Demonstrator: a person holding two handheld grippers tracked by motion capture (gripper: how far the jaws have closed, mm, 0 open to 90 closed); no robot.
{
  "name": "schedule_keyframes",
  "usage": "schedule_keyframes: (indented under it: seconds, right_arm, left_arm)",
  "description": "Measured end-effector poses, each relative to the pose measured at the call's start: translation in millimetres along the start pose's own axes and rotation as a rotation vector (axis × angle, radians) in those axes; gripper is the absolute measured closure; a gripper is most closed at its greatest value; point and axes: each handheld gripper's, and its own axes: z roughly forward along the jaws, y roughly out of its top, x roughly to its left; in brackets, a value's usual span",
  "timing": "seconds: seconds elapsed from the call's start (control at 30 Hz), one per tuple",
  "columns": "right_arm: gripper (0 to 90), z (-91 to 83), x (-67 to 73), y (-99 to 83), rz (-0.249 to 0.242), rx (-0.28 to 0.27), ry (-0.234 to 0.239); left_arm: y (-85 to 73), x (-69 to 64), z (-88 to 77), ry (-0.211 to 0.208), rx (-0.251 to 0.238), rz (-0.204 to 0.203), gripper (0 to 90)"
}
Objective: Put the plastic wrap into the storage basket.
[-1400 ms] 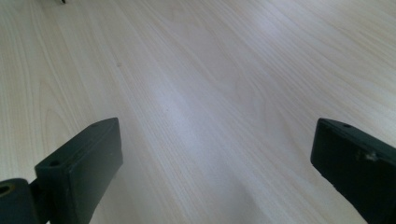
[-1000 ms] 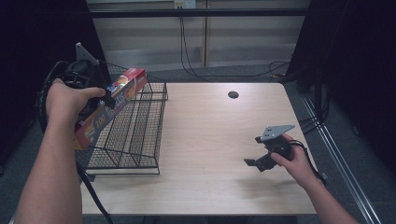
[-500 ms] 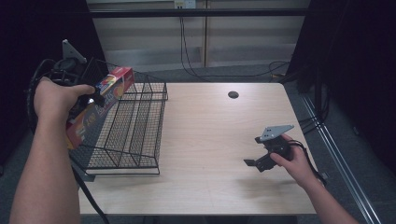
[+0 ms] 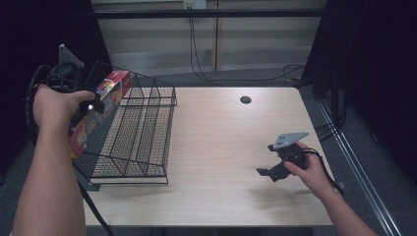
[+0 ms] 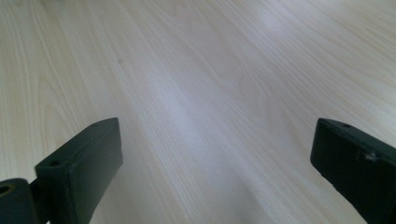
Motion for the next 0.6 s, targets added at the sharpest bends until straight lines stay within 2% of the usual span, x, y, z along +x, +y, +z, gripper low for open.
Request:
schedule_keyframes:
  seconds: [0.07, 0.27, 0.33, 0.43, 0.6]
  right_arm:
    - [2.1, 0.0, 0.0, 0.0, 0.000, 0.000, 0.001]
    - [2.1, -0.5, -0.1, 0.0, 0.000, -0.001, -0.005]
    - [2.1, -0.6, -0.1, 0.0, 0.002, -0.003, 0.000]
    - [2.1, -0.4, 0.0, -0.1, 0.001, 0.001, -0.003]
    - [2.1, -0.4, 0.0, -0.1, 0.000, 0.000, 0.003]
  left_arm:
    - [-0.7, 1.7, 3.4, 0.004, -0.006, -0.030, 43.9]
    - [-1.7, 3.3, 9.4, 0.032, -0.010, -0.065, 43.8]
    - [-2.4, 3.8, 11.5, 0.028, -0.010, -0.083, 43.8]
    - [-3.5, 4.8, 14.3, 0.040, -0.014, -0.094, 43.7]
    - [-3.7, 6.2, 20.2, 0.063, -0.002, -0.082, 43.7]
